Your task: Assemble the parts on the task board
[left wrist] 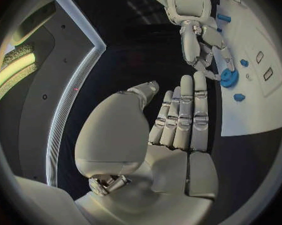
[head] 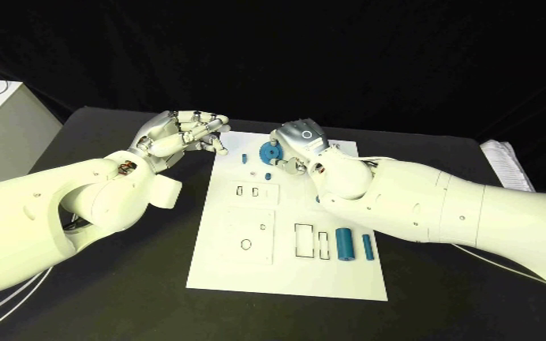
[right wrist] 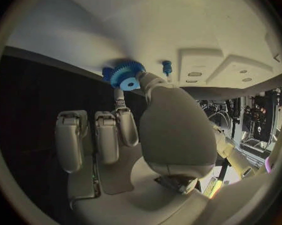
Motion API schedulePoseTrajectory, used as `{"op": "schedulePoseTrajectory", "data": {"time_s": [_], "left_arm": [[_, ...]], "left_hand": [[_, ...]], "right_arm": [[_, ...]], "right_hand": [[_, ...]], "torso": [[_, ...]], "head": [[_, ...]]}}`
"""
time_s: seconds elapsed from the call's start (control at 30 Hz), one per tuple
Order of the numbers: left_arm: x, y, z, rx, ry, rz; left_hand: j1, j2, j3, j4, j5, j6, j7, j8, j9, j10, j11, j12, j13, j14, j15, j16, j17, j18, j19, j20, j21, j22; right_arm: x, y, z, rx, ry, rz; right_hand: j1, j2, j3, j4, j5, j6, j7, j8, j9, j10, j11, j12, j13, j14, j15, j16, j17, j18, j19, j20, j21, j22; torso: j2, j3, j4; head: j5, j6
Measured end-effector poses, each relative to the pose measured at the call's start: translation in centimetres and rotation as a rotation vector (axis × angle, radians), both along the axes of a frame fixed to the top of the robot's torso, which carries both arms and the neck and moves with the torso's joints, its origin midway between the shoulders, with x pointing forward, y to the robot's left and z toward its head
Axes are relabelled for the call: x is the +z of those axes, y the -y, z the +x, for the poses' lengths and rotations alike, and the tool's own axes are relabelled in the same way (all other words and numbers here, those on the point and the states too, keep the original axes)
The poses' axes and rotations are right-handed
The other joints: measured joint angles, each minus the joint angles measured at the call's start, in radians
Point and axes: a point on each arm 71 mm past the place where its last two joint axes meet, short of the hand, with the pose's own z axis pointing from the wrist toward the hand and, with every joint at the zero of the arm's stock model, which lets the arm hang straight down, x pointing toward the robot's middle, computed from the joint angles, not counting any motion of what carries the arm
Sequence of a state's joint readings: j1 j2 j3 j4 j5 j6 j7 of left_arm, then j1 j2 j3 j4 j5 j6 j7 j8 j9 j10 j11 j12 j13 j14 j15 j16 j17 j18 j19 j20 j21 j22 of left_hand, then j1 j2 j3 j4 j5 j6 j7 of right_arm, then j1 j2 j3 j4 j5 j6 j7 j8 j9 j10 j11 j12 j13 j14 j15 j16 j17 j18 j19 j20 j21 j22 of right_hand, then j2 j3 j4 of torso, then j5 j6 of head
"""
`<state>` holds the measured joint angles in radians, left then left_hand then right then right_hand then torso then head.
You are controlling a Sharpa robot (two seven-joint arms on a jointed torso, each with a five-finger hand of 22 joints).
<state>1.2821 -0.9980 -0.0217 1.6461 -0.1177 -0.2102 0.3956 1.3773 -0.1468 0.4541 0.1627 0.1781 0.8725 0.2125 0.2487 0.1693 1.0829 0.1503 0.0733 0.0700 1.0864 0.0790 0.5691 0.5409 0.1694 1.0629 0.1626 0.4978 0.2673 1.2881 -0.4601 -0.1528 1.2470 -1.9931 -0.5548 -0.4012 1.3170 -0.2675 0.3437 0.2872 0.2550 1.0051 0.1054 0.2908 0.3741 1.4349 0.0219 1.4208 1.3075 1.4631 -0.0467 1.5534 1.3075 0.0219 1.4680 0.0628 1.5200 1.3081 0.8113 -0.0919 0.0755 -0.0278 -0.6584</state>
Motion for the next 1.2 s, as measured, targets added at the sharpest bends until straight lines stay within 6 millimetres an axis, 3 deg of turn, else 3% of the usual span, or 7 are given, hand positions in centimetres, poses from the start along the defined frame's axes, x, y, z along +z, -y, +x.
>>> {"op": "schedulePoseTrajectory", "data": {"time_s": [0.1,0.3,0.6,0.83,1.0,1.2], "left_arm": [[0.0,0.0,0.0,0.0,-0.001,0.0],[0.0,0.1,0.1,-0.002,-0.002,0.001],[-0.1,0.1,0.1,-0.003,-0.004,0.002],[-0.1,0.0,0.2,-0.007,-0.009,0.008],[-0.2,0.0,0.2,-0.01,-0.013,0.012],[-0.2,0.0,0.2,-0.013,-0.017,0.015]], "left_hand": [[0.0,0.0,0.0,0.0,0.0,0.0,0.0,0.0,0.0,0.0,0.0,0.0,0.0,0.0,0.0,0.0,0.0,0.0,0.0,0.0,0.0,0.0],[0.0,0.0,0.0,0.0,0.0,0.0,0.0,0.0,0.0,0.0,0.0,0.0,0.0,0.0,0.0,0.0,0.0,0.0,0.0,0.0,0.0,0.001],[0.0,0.0,0.0,0.0,0.0,0.0,0.0,0.0,0.0,0.0,0.0,0.0,0.0,-0.004,-0.004,0.0,0.001,0.0,0.0,0.0,0.004,0.002],[0.0,0.0,0.0,0.0,0.0,-0.004,0.004,-0.006,0.0,-0.009,0.002,-0.004,-0.001,-0.008,0.0,0.0,0.001,0.0,-0.004,0.003,0.004,0.004],[0.0,0.0,0.0,0.0,0.0,-0.004,0.004,-0.006,0.0,-0.009,0.002,-0.004,-0.001,-0.011,0.003,0.0,0.001,0.0,-0.011,0.003,0.009,0.005],[0.0,0.0,0.002,-0.002,0.0,-0.007,0.007,-0.006,0.0,-0.013,0.005,-0.004,-0.001,-0.011,0.003,0.0,0.001,0.0,-0.011,0.003,0.009,0.006]], "right_arm": [[0.0,0.0,0.0,-0.001,-0.002,0.001],[-0.2,0.1,0.1,-0.005,-0.018,0.006],[-0.3,0.7,1.0,-0.03,-0.123,0.073],[-0.4,1.3,1.4,-0.031,-0.204,0.143],[-0.4,1.5,1.5,-0.026,-0.234,0.174],[-0.4,2.0,1.5,-0.026,-0.259,0.201]], "right_hand": [[-0.002,0.002,-0.003,0.001,0.005,-0.01,-0.003,-0.001,-0.001,-0.004,0.004,-0.01,0.0,0.0,0.0,0.0,0.0,0.0,-0.004,-0.004,0.0,0.0],[-0.053,0.018,-0.035,0.004,0.011,-0.058,0.015,-0.036,-0.02,-0.028,0.019,-0.039,0.0,0.005,0.006,0.0,0.0,0.0,-0.003,-0.003,-0.008,0.0],[-0.099,0.036,-0.083,0.003,0.011,-0.104,0.036,-0.067,-0.04,-0.052,0.03,-0.058,0.0,0.004,0.022,0.0,0.0,0.0,-0.004,0.015,-0.02,0.0],[-0.085,0.049,-0.083,0.003,0.011,-0.107,0.039,-0.069,-0.043,-0.047,0.036,-0.045,0.0,0.0,0.026,0.0,0.0,0.0,0.0,0.018,-0.02,0.0],[-0.087,0.051,-0.083,0.003,0.011,-0.104,0.033,-0.07,-0.042,-0.044,0.038,-0.042,0.0,0.0,0.026,0.001,0.0,0.0,0.0,0.018,-0.018,0.0],[-0.09,0.073,-0.081,0.001,0.016,-0.089,0.029,-0.063,-0.041,-0.036,0.035,-0.032,0.0,0.0,0.026,0.004,0.0,0.0,0.0,0.018,-0.013,-0.001]], "torso": [[0.0,0.0003,-0.0001],[0.0,0.0004,-0.0009],[0.0,-0.0002,-0.0004],[0.0,-0.0003,-0.0002],[0.0,0.0003,-0.0008],[0.0,0.001,-0.0012]], "head": [[0.0,0.0],[0.0,0.0],[0.0,0.0],[0.001,-0.003],[0.001,-0.004],[-0.001,-0.005]]}}
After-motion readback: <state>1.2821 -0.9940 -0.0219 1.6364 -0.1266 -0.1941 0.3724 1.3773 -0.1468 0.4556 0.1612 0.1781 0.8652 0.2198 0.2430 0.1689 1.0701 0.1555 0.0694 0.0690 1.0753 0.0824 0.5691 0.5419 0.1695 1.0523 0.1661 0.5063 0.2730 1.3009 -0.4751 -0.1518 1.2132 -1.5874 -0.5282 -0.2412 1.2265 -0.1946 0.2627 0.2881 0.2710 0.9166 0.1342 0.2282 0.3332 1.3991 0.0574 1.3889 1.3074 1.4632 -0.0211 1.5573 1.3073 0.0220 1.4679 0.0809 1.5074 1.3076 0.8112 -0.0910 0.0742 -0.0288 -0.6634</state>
